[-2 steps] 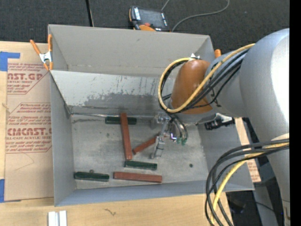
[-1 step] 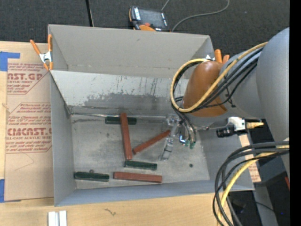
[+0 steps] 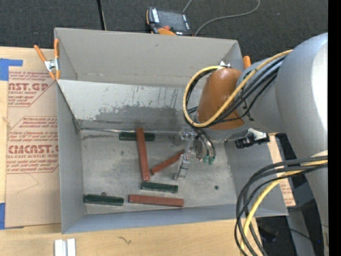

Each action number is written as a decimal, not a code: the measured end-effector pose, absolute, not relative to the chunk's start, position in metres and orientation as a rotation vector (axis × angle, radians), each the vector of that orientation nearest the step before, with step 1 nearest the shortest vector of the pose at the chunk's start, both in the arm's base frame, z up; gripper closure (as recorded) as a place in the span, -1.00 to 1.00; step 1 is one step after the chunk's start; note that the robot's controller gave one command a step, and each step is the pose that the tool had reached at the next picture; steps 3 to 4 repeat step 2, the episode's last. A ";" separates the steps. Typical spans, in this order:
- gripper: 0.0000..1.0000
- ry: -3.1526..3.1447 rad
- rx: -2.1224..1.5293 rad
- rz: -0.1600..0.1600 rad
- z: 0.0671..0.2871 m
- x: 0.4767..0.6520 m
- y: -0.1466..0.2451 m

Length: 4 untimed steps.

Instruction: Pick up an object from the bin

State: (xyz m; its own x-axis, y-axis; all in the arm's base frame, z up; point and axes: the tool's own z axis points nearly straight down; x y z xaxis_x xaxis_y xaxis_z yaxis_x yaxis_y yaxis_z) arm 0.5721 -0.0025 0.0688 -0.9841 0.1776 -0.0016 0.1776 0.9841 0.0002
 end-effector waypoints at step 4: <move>1.00 3.114 0.318 0.003 0.200 0.574 0.008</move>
Offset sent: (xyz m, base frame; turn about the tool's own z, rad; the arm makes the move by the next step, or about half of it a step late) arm 0.0000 0.0000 0.0000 0.0000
